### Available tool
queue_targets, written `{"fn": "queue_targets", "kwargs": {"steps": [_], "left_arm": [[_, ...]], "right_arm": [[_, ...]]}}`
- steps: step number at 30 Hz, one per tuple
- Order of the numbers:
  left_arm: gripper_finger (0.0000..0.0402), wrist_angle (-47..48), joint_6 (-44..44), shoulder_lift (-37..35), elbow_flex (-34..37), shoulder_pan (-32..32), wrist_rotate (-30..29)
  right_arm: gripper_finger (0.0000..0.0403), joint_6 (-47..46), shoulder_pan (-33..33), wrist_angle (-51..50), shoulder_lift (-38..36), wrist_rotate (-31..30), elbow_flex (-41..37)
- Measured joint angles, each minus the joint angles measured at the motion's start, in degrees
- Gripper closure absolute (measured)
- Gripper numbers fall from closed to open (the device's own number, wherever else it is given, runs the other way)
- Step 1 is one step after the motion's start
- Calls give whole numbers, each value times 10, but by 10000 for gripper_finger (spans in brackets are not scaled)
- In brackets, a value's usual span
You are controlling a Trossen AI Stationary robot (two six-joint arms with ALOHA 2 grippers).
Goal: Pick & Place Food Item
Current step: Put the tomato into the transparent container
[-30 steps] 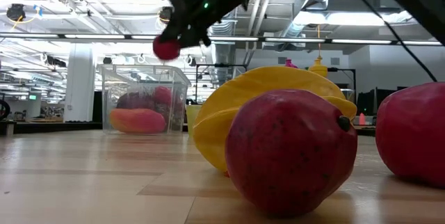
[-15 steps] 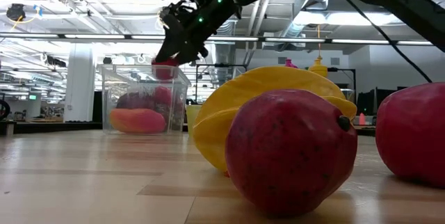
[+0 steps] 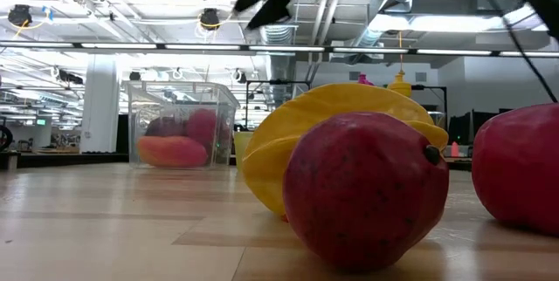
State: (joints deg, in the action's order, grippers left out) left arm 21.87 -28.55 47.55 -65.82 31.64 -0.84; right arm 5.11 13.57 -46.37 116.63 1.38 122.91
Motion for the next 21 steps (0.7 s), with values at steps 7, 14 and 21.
{"fn": "queue_targets", "kwargs": {"steps": [7,14,21], "left_arm": [[44,2,13,-10,0,0,0],[44,1,13,-10,0,0,0],[44,-1,13,1,0,0,-7]], "right_arm": [[45,-56,-60,-284,-170,3,-36],[45,-280,-217,-323,-314,-87,-185],[45,-476,-385,-160,-360,-118,-407]]}}
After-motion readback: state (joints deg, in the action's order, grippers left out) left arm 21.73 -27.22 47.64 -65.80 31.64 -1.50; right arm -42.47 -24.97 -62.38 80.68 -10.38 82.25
